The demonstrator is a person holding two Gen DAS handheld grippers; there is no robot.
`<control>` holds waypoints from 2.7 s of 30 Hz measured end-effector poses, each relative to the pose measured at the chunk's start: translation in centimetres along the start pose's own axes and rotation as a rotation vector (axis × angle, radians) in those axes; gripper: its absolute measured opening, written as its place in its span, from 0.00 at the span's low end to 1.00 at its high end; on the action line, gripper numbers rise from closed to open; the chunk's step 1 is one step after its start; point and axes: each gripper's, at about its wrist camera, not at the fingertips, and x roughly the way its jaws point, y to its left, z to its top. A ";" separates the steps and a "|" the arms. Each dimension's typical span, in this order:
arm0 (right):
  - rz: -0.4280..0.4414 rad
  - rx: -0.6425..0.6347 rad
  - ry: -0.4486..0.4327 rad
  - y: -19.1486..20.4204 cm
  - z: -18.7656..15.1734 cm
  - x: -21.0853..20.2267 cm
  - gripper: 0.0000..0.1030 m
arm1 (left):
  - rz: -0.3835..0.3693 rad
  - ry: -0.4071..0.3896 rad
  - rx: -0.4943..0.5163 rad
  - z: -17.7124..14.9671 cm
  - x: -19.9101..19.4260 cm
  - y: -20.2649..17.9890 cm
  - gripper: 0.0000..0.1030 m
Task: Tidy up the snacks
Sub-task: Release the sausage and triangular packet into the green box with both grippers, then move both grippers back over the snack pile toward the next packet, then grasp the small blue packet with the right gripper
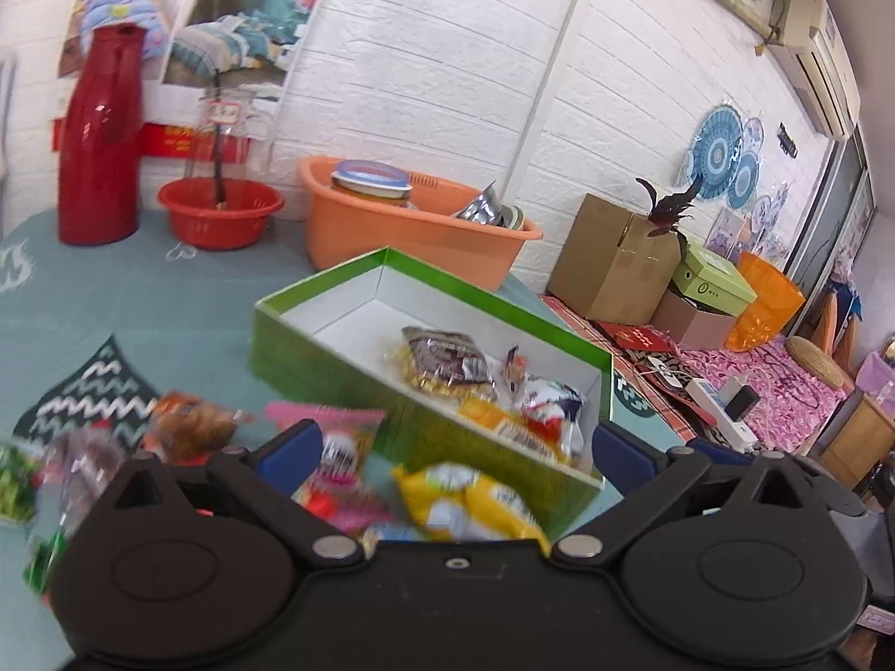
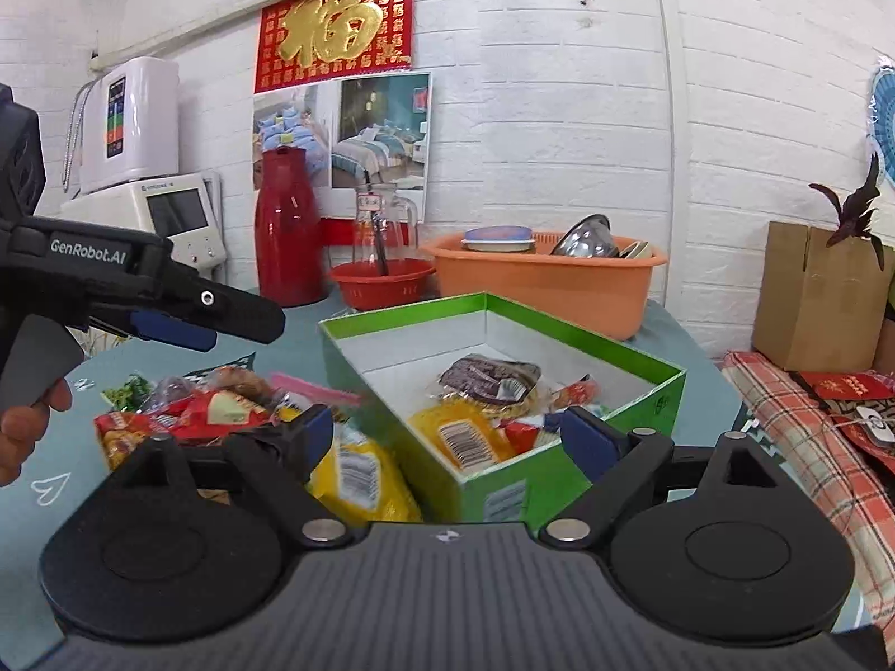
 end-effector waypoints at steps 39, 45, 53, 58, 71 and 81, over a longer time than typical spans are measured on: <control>0.141 -0.186 0.175 6.8 -2.9 2.2 0.36 | 0.130 0.110 0.018 -4.7 2.1 3.5 0.69; 0.134 -0.133 0.160 5.8 -3.4 -0.4 0.36 | 0.146 0.174 0.003 -4.6 5.4 4.7 0.63; 0.111 -0.121 0.184 5.6 -4.1 0.8 0.47 | 0.123 0.195 0.017 -5.3 4.8 4.5 0.68; 0.130 -0.117 0.195 5.5 -4.2 1.3 0.56 | 0.116 0.189 0.002 -5.2 4.9 4.4 0.75; 0.147 -0.135 0.207 5.8 -3.0 4.7 0.92 | 0.071 0.193 -0.048 -5.0 4.3 5.3 0.72; 0.113 -0.071 0.242 5.1 -3.0 7.6 0.52 | 0.088 0.185 -0.021 -4.9 4.9 5.1 0.71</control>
